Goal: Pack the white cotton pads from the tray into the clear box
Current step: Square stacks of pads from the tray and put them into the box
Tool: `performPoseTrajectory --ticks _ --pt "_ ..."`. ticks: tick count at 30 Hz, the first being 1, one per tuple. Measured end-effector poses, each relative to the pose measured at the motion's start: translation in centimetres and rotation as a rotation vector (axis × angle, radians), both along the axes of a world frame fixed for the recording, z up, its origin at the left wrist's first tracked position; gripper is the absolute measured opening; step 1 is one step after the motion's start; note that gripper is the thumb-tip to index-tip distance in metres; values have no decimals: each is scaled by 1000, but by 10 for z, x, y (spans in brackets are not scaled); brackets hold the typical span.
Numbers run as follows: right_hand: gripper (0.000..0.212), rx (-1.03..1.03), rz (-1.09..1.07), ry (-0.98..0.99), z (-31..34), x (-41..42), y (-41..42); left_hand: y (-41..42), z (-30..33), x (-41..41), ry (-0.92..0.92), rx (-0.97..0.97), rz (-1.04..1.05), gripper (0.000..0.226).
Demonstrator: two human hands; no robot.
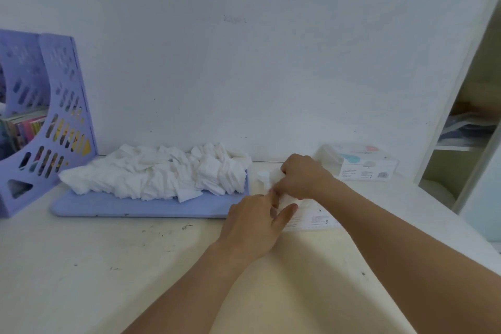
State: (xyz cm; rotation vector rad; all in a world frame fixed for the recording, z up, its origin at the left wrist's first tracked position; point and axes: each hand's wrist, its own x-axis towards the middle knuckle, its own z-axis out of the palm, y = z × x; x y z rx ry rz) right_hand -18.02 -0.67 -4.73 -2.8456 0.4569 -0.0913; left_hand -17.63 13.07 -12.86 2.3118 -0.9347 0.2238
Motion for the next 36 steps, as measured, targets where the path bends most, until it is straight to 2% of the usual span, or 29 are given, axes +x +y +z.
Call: performPoseTrajectory --ticks 3,10,14,16,18,22,24,27,29,33,36 --pt "26 -132 -29 3 -4 6 6 0 -1 1 11 -34 -13 45" --pt "19 -196 -53 -70 -15 24 9 -1 -6 4 25 -73 -49 31" --pt "21 -383 -25 -120 -26 23 3 0 -8 5 14 -86 -91 27" --pt "26 -405 -9 -86 -28 23 2 2 -8 6 4 -72 -109 25" --pt "25 -306 20 29 -18 24 2 4 -8 6 -11 -50 -115 24" --pt "21 54 72 302 10 22 -5 3 -10 7 -35 -13 -109 32" --pt "25 65 50 280 9 23 -10 1 -10 8 -42 -4 -92 33" --pt "30 -127 20 166 -9 31 -13 -2 -10 8 -51 -15 -74 25" --pt "26 -158 7 89 -18 33 -14 -3 -10 8 -55 -18 -67 23" --pt "25 -51 -1 85 -14 30 -11 -3 -12 10 -75 -23 -49 26" --pt "11 89 31 143 -1 20 -9 -4 -12 8 -92 -12 -57 32"
